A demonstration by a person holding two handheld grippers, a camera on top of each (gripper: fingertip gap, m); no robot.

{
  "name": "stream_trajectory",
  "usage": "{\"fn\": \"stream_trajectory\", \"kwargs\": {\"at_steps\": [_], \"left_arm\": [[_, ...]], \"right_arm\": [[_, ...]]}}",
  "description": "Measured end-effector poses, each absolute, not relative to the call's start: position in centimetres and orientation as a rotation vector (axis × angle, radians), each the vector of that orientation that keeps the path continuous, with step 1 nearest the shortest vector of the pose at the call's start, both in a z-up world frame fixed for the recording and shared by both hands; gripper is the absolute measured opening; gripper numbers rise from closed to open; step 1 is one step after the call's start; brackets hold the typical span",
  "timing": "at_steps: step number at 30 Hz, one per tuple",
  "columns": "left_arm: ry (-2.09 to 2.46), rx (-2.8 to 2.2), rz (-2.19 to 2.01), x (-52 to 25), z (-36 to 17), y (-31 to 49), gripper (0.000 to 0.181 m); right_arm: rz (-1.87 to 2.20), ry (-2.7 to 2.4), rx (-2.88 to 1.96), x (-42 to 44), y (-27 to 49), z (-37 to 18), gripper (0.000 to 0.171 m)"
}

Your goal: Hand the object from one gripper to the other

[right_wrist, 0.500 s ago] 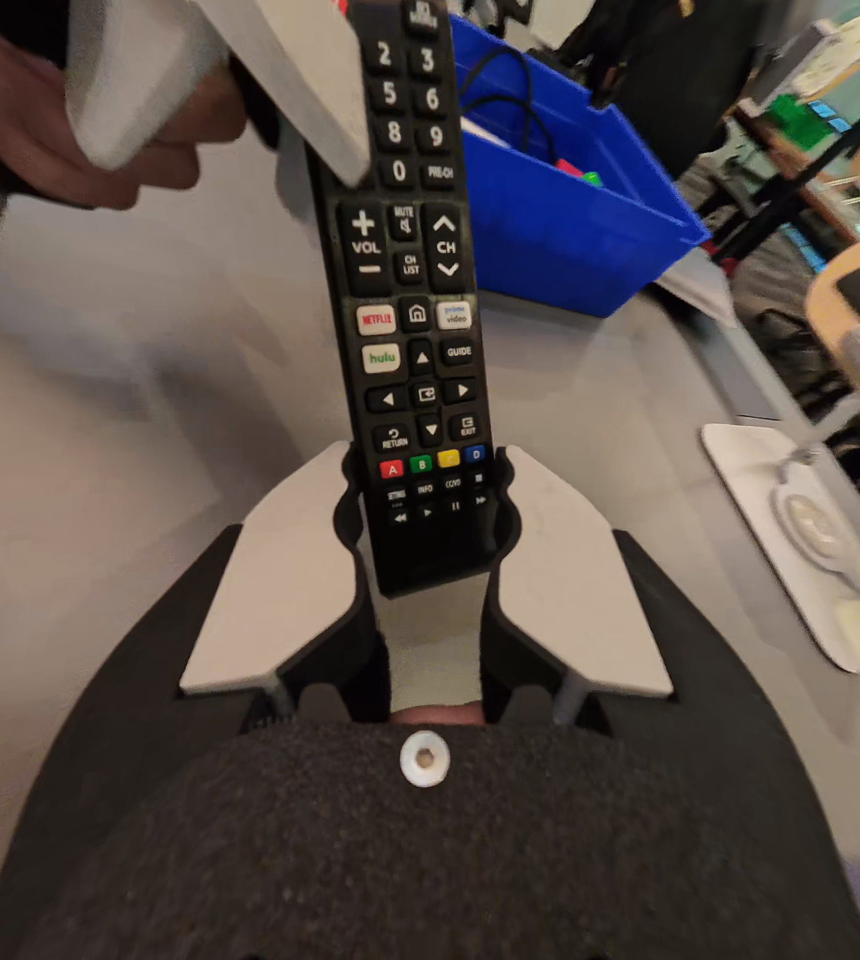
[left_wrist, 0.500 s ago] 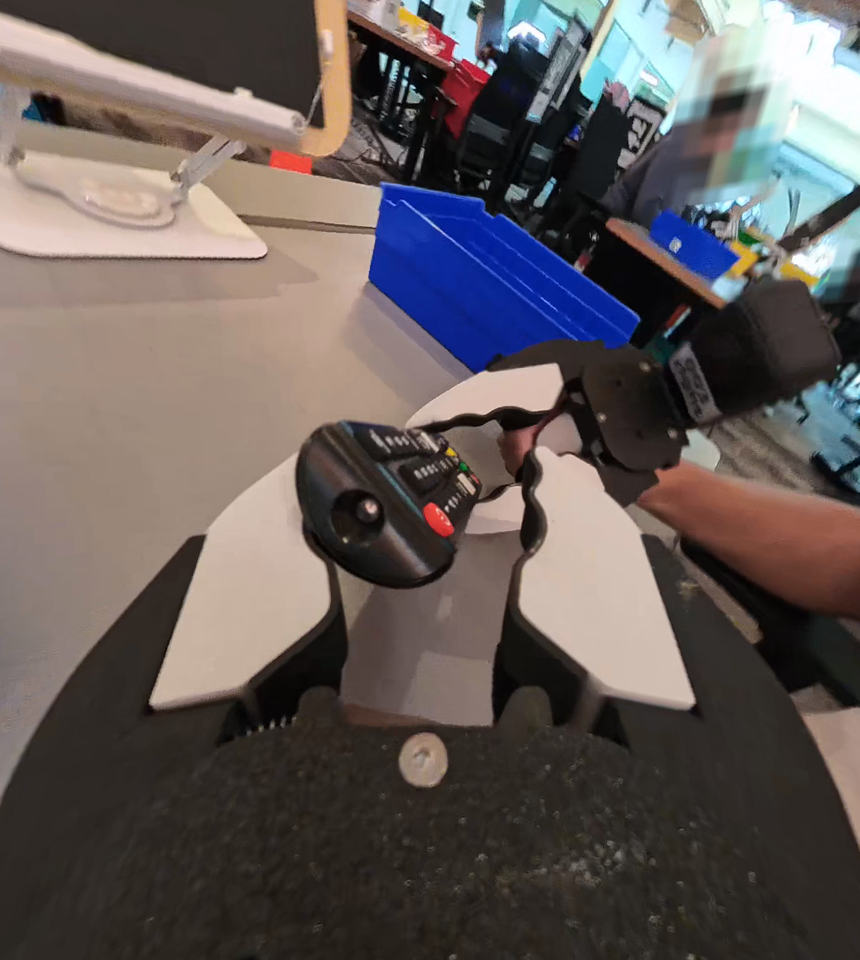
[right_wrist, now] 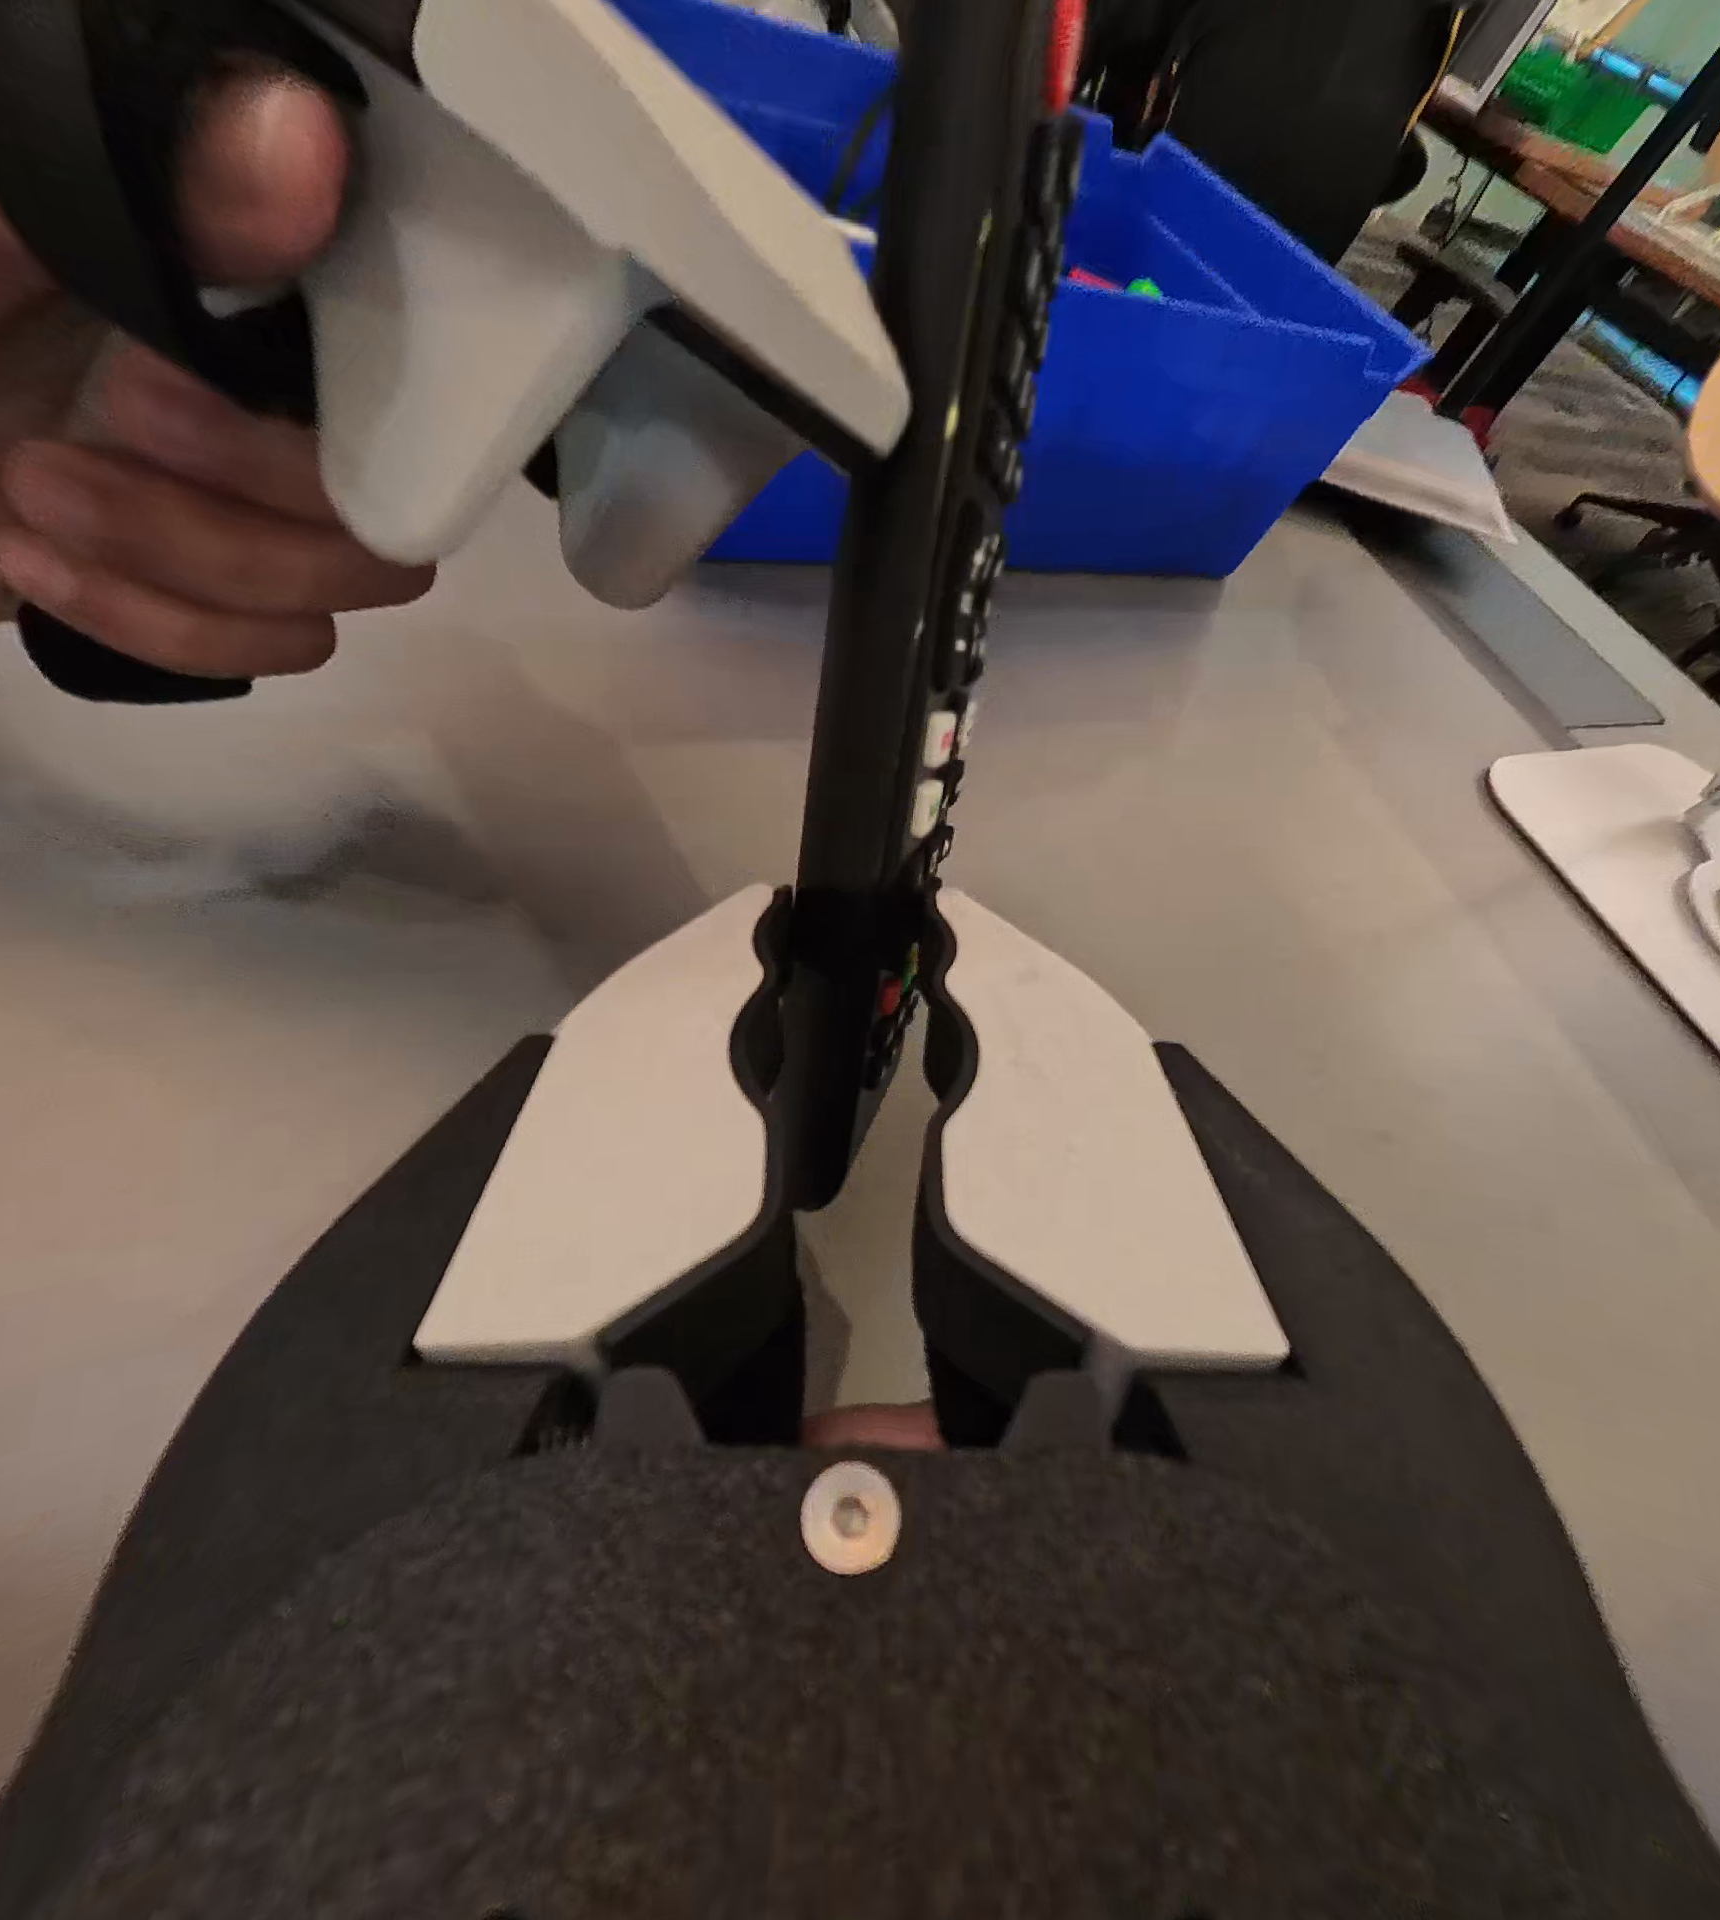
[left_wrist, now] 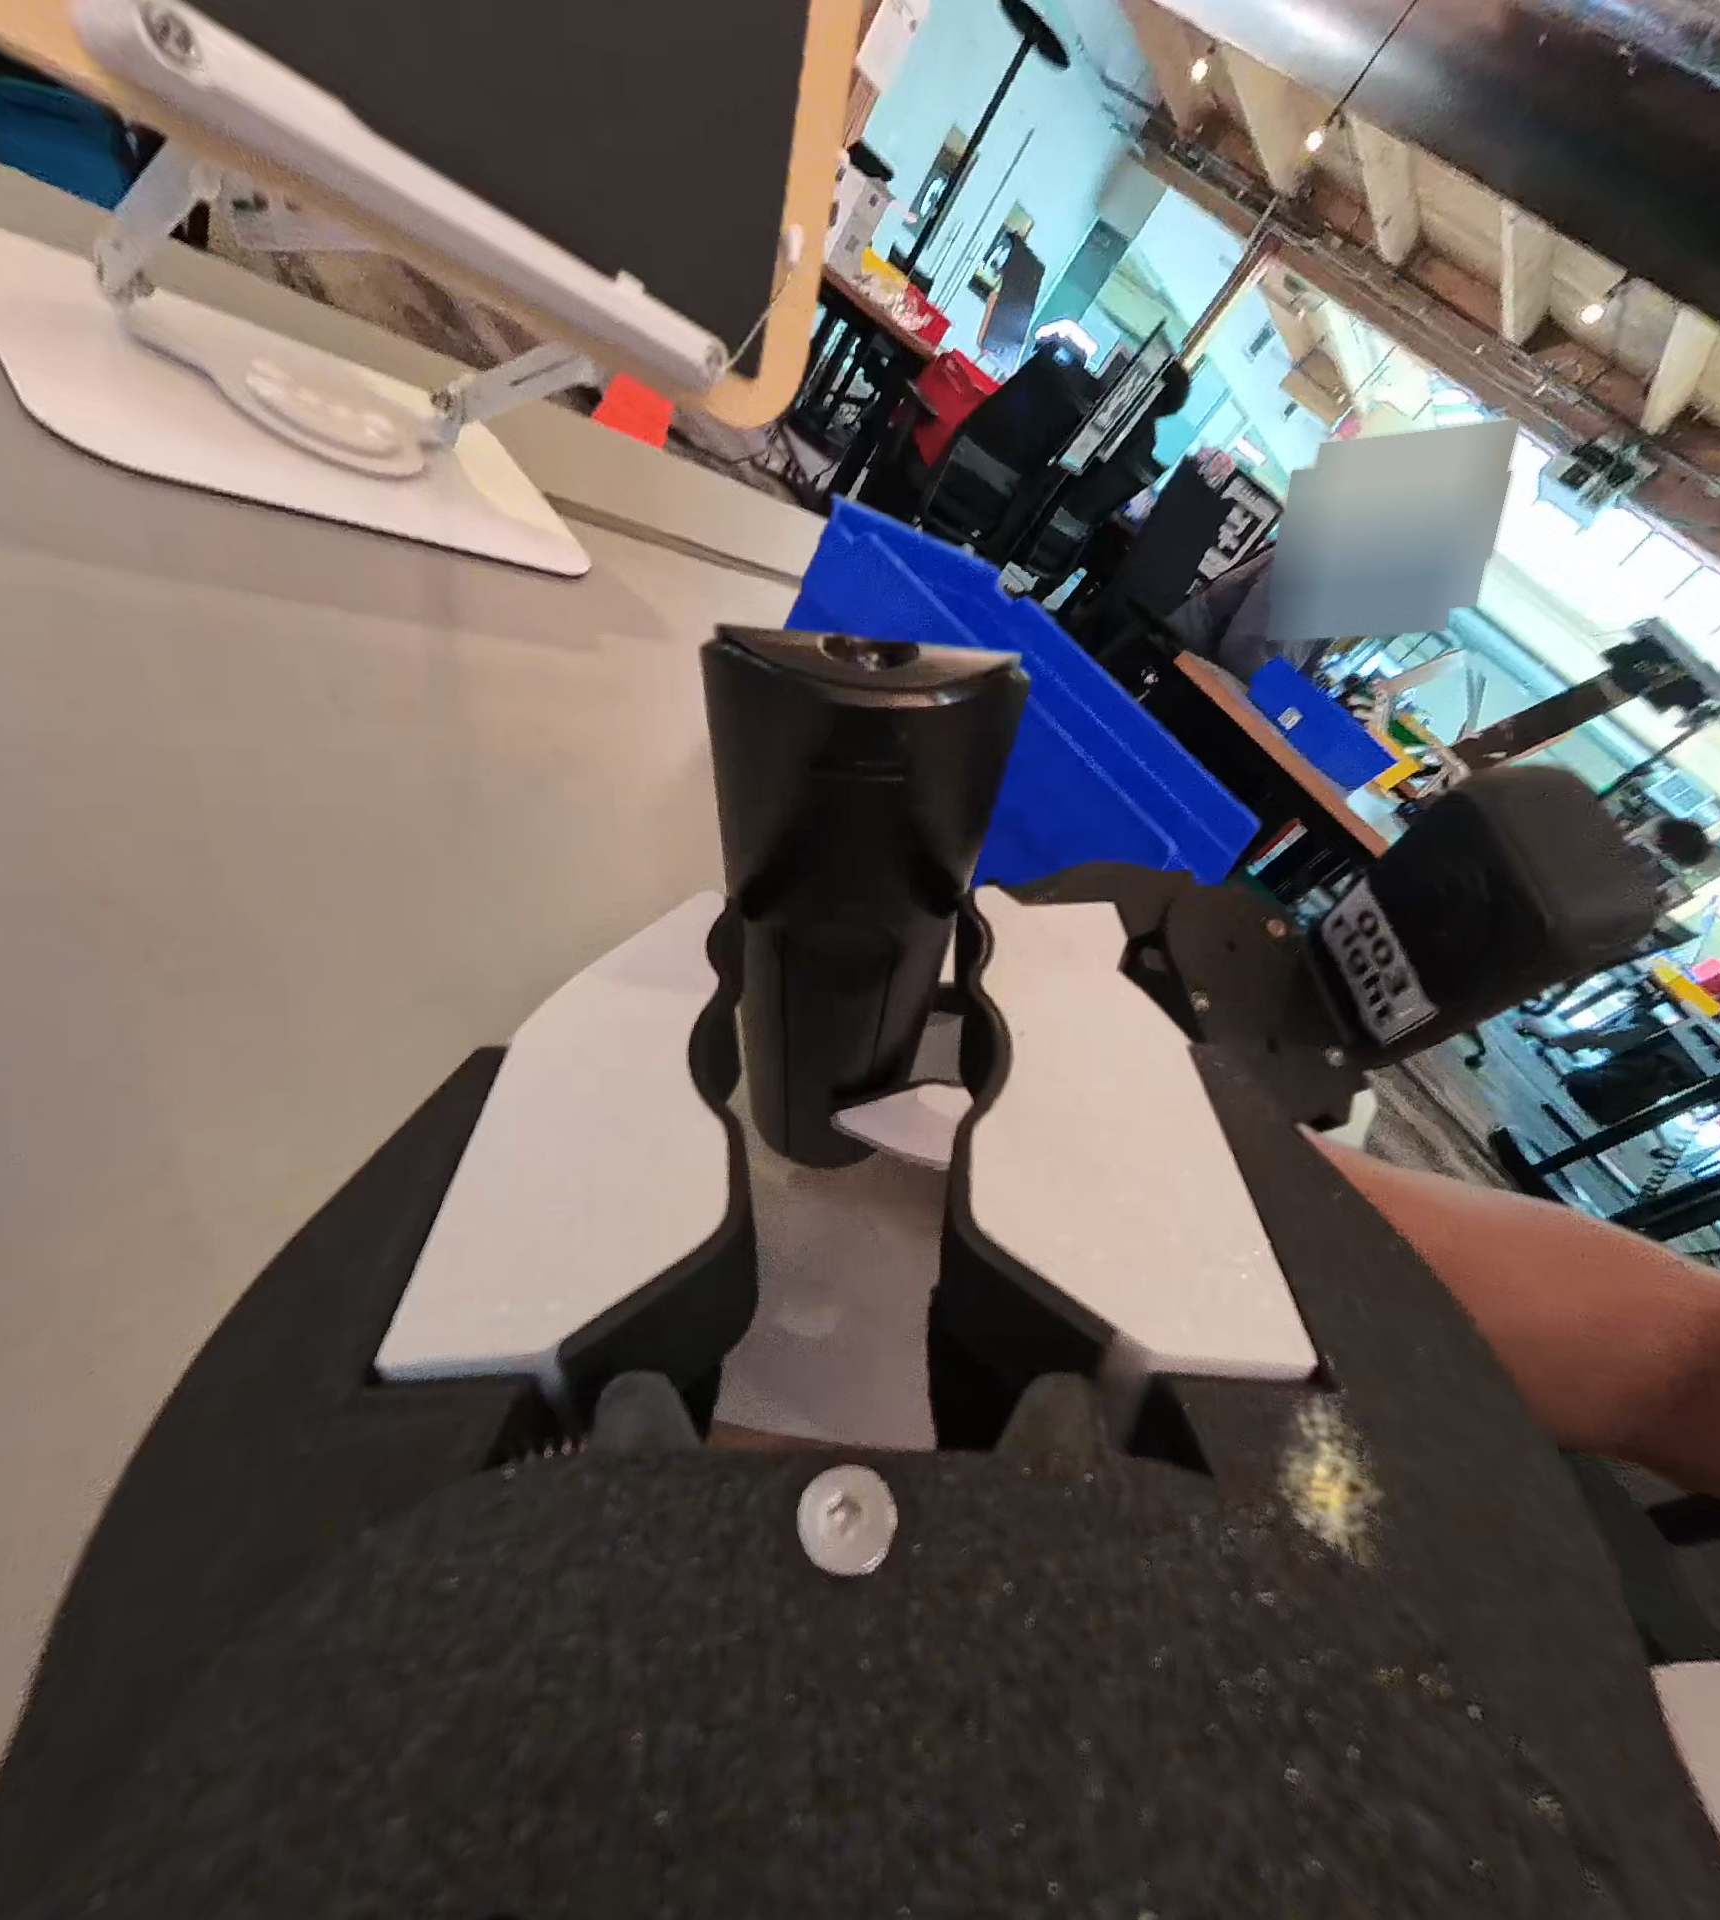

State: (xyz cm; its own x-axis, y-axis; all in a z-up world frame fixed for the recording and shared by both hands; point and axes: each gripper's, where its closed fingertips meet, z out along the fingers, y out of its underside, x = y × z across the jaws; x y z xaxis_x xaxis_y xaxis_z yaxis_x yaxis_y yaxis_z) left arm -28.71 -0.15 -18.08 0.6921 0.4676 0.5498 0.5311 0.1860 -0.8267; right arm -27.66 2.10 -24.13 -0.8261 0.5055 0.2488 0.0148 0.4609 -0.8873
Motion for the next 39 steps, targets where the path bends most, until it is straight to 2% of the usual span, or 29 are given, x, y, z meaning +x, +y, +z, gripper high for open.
{"fn": "stream_trajectory", "kwargs": {"at_steps": [7, 11, 14, 15, 16, 19, 21, 24, 32, 35, 39], "left_arm": [[-0.893, -1.479, -0.007, -29.2, -19.1, 0.3, 0.053], [-0.93, -1.429, 0.052, -29.5, -18.5, 0.3, 0.066], [-0.93, -1.394, 0.092, -29.6, -17.6, 0.3, 0.066], [-0.956, -1.386, 0.121, -29.9, -17.5, -0.1, 0.06], [-0.975, -1.371, 0.138, -30.1, -17.5, -0.7, 0.043], [-1.009, -1.393, 0.076, -30.2, -18.1, -1.1, 0.042], [-1.021, -1.4, 0.072, -30.4, -18.3, -1.4, 0.041], [-1.022, -1.434, 0.106, -30.8, -18.7, -1.8, 0.04], [-0.981, -1.51, 0.125, -30.5, -19.2, -1.4, 0.04], [-0.851, -1.605, 0.116, -29.1, -19.2, 0.2, 0.04], [-0.476, -1.68, -0.087, -23.8, -17.5, 4.0, 0.04]], "right_arm": [[1.416, -2.11, -0.58, -28.9, 3.0, -22.1, 0.022], [1.152, -1.928, -0.505, -29.5, 4.0, -21.4, 0.021], [0.891, -1.837, -0.276, -28.5, 2.5, -21.5, 0.022], [0.827, -1.794, -0.211, -28.2, 2.0, -21.4, 0.022], [0.793, -1.767, -0.19, -28.1, 1.7, -21.3, 0.022], [0.814, -1.845, -0.213, -27.8, 0.6, -22.0, 0.024], [0.875, -1.923, -0.202, -27.1, -0.2, -22.8, 0.028], [0.992, -2.027, -0.236, -26.2, -0.6, -23.4, 0.048], [1.491, -2.362, -0.693, -27.5, 3.9, -24.0, 0.059], [1.851, -2.359, -0.826, -27.4, 4.8, -21.2, 0.062], [2.233, -2.269, -0.716, -25.7, 5.2, -16.6, 0.061]]}}
